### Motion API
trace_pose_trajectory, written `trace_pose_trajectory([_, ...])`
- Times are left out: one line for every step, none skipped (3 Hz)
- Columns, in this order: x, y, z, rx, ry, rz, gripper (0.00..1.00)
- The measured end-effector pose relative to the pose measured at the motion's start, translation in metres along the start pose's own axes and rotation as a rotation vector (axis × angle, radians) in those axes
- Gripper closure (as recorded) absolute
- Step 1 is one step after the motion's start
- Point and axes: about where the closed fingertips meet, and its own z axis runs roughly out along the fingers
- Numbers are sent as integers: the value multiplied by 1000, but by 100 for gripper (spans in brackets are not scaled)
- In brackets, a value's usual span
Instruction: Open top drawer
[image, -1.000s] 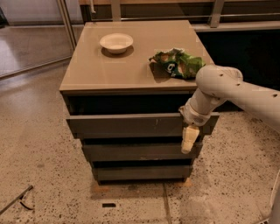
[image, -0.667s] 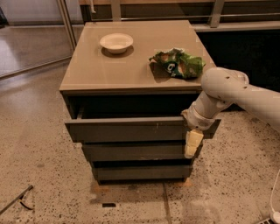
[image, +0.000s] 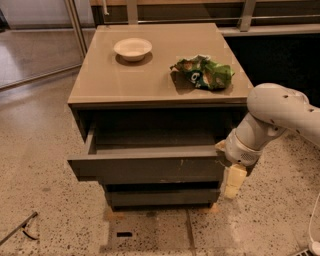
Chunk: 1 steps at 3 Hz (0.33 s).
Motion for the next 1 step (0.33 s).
trace_pose_trajectory([0,1,0,0,1,0,0])
